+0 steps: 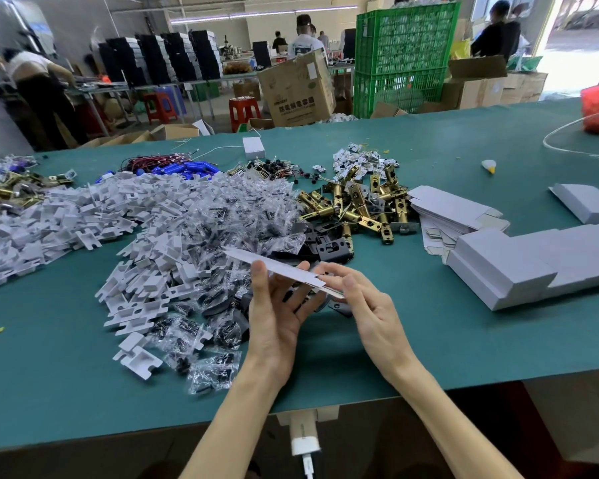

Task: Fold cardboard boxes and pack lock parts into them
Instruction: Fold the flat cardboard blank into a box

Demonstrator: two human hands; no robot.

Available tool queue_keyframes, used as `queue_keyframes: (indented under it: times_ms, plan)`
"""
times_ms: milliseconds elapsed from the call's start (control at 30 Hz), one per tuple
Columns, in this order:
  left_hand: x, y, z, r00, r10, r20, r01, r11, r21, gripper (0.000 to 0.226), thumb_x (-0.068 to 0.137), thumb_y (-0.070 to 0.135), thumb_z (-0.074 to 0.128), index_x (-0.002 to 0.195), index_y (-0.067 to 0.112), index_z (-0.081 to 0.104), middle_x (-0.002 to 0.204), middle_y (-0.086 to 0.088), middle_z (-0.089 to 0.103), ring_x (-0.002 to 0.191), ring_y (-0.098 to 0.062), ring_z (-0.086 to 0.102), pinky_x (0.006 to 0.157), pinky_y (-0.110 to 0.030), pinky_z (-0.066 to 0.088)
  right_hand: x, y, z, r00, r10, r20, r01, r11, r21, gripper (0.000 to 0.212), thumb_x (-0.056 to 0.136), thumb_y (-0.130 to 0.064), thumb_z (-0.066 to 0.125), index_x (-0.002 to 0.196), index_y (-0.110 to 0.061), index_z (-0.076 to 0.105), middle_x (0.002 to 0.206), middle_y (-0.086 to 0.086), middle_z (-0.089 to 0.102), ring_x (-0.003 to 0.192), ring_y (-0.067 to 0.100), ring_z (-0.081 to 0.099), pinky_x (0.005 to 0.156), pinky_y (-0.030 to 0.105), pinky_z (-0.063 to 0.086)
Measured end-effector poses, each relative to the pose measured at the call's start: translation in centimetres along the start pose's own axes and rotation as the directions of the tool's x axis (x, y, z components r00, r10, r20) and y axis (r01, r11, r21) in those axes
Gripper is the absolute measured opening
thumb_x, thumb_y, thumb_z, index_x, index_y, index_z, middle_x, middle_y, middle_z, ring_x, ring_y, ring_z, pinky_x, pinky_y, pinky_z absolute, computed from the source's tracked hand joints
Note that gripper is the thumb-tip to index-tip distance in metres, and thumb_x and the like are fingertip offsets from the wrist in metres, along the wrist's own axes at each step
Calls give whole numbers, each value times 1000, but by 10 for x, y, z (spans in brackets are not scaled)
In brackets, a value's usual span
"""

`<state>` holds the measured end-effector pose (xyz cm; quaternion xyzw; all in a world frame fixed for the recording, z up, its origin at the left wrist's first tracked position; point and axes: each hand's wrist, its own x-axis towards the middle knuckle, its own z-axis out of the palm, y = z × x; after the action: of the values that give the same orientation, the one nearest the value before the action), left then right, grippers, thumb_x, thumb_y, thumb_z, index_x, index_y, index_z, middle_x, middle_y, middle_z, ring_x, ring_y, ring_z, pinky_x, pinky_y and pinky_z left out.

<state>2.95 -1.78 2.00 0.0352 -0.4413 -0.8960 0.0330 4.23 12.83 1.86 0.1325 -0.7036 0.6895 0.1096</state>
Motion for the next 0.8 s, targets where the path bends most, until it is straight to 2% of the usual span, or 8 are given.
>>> queue_keyframes:
  times_ms: [67, 133, 300, 467, 567, 633, 733, 800]
  plan:
    - [-1, -2, 0, 1000, 13, -6, -13, 1000, 5, 83, 82, 71, 69, 126, 1, 63, 130, -24, 68, 110, -35, 72, 80, -37, 62, 0, 0, 1, 1000, 5, 25, -6, 1000, 20, 42, 110, -34, 35, 128, -20, 71, 139, -8, 64, 134, 12, 55, 113, 39, 44]
    - [-1, -3, 1, 1000, 28, -12, -28, 999, 41, 77, 87, 68, 67, 127, 3, 63, 129, -26, 68, 107, -35, 72, 80, -38, 62, 0, 0, 1, 999, 6, 52, -9, 998, 57, 44, 108, -38, 33, 131, -25, 68, 140, -7, 64, 134, 10, 55, 113, 26, 42]
    - [-1, -4, 5, 999, 41, -32, -36, 990, 135, 117, 60, 79, 81, 139, -2, 52, 130, -28, 66, 114, -46, 68, 86, -47, 62, 1, 3, -2, 999, 47, -5, -46, 993, 106, 49, 103, -51, 34, 125, -28, 71, 130, -13, 70, 127, 5, 60, 102, 14, 45]
    - [0, -10, 1, 995, 82, -63, -63, 963, 261, 89, 70, 71, 74, 126, 3, 61, 105, -21, 69, 92, -29, 68, 73, -39, 57, 3, 7, -7, 984, 79, -158, -50, 982, 181, 55, 101, -51, 41, 84, -18, 80, 104, 5, 79, 92, 25, 73, 73, 27, 54]
    - [-1, -12, 0, 992, 95, -81, -63, 940, 336, 81, 67, 69, 77, 123, 12, 65, 105, -7, 75, 93, -24, 71, 74, -34, 57, 1, 9, -7, 985, 37, -167, -16, 992, 125, 59, 104, -50, 42, 64, -10, 58, 94, 11, 77, 86, 43, 66, 72, 48, 50]
    - [-2, -14, 0, 993, 104, -60, -76, 932, 355, 74, 70, 61, 83, 123, 12, 64, 106, -7, 77, 93, -27, 75, 72, -33, 61, 1, 10, -8, 986, 46, -160, -25, 991, 133, 53, 99, -54, 51, 73, -8, 56, 90, 13, 75, 82, 42, 66, 73, 48, 53]
    - [-3, -15, 0, 992, 127, -7, -115, 917, 383, 56, 79, 44, 87, 122, 14, 65, 106, -9, 77, 93, -31, 76, 70, -36, 63, 3, 8, -6, 989, 116, -87, -104, 986, 131, 38, 92, -49, 68, 106, -14, 63, 101, 6, 74, 94, 22, 71, 78, 29, 57]
    - [-3, -15, 0, 991, 133, 18, -129, 908, 400, 48, 83, 38, 86, 120, 15, 66, 105, -9, 77, 91, -30, 77, 68, -36, 63, 3, 10, -4, 992, 122, -5, -121, 988, 94, 34, 92, -39, 73, 116, -16, 66, 106, 0, 75, 100, 17, 72, 81, 26, 57]
